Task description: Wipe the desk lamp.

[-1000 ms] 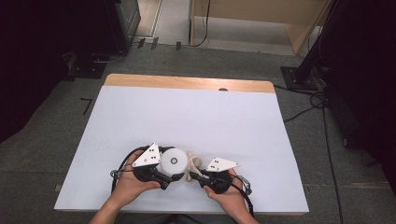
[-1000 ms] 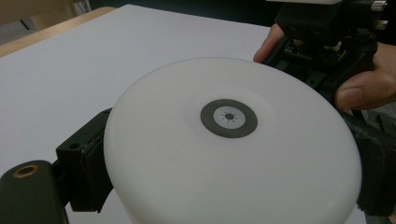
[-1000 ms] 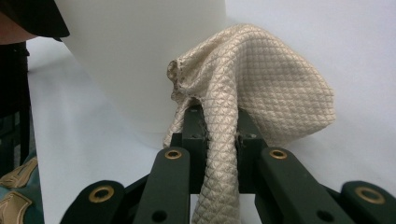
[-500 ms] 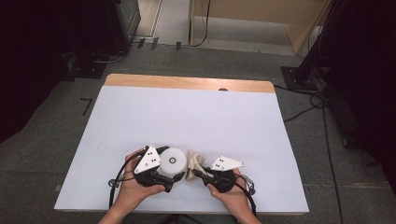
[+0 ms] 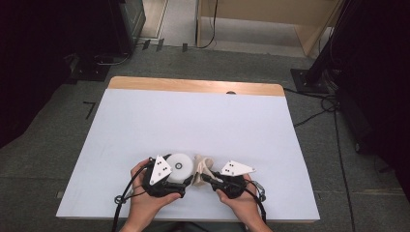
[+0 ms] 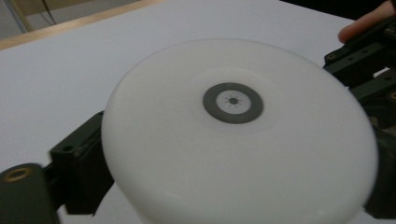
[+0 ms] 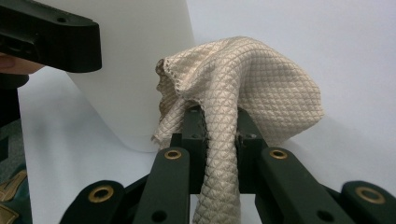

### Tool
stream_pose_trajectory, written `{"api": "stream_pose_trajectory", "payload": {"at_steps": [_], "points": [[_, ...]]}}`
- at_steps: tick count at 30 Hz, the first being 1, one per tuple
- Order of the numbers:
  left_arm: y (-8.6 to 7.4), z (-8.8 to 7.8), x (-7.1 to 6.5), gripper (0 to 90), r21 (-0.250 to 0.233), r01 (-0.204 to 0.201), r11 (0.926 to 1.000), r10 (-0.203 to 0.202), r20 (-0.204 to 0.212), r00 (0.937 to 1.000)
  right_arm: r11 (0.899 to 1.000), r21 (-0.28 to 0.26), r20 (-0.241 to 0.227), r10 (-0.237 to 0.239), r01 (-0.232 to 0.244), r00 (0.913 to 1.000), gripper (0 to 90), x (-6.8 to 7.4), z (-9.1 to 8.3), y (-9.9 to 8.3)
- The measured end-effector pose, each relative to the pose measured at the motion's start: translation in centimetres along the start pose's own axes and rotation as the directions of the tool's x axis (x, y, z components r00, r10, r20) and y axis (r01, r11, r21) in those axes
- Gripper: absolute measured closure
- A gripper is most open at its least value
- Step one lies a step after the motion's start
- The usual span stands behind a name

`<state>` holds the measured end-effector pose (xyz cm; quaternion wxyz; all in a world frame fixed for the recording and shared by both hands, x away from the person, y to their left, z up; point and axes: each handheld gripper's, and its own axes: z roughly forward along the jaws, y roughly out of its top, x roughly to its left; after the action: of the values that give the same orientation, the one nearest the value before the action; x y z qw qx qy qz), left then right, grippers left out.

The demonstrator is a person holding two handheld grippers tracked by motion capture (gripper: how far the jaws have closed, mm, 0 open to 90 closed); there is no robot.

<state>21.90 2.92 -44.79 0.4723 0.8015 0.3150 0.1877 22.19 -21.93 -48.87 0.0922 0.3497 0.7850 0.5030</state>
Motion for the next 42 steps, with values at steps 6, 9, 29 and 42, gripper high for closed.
{"api": "stream_pose_trajectory", "payload": {"at_steps": [6,9,29,42], "points": [[0.1,0.0,0.5,8.6,0.004,0.007,1.0000,-0.007,0.028,0.9996,1.000,-0.010,0.005,0.005,-0.005,1.0000,79.4,-0.1,-0.2,0.1],[0.3,-0.1,1.2,8.7,0.007,-0.017,0.9998,0.016,0.091,0.9957,1.000,-0.019,0.009,0.005,-0.004,0.9999,79.5,-0.2,-0.4,0.2],[0.3,1.1,4.3,8.8,-0.065,-0.171,0.9832,0.183,0.390,0.9023,0.995,-0.093,-0.014,-0.027,0.026,0.9995,79.8,0.2,-1.4,0.8],[0.0,1.4,4.2,8.7,-0.089,-0.175,0.9805,0.196,0.396,0.8969,0.969,-0.208,-0.048,-0.148,0.135,0.9878,79.8,2.5,-2.8,2.9]]}}
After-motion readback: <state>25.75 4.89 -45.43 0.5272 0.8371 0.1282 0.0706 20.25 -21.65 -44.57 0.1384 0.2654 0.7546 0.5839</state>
